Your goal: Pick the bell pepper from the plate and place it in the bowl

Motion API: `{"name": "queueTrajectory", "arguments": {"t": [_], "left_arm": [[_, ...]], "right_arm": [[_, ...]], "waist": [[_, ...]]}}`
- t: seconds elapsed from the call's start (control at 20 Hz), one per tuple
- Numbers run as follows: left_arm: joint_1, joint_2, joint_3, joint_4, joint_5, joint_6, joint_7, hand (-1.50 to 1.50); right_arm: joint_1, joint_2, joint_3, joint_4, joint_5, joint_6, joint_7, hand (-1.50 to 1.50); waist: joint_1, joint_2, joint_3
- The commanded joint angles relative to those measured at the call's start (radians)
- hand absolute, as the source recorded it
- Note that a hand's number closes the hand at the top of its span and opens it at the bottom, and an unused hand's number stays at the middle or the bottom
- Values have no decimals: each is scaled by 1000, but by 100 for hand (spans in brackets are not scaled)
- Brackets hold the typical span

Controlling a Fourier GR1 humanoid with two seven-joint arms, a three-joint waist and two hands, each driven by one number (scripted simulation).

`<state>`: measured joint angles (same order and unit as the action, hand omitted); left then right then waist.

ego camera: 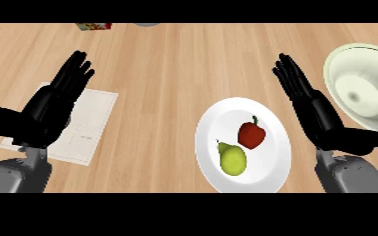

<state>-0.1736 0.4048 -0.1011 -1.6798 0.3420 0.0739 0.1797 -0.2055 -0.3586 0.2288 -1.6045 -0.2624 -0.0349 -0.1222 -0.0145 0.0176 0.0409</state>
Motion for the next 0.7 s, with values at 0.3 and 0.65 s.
{"name": "queueTrajectory", "arguments": {"t": [0.3, 0.65], "left_arm": [[-7, 68, 51, 55, -214, 149, -28, 0], [-8, -24, -25, 105, -342, 235, -42, 0]], "right_arm": [[154, -225, -246, 204, 92, -55, -100, 150], [326, -63, -290, 210, -19, 100, -506, -150]], "waist": [[-48, -7, -52], [0, -19, -41]]}}
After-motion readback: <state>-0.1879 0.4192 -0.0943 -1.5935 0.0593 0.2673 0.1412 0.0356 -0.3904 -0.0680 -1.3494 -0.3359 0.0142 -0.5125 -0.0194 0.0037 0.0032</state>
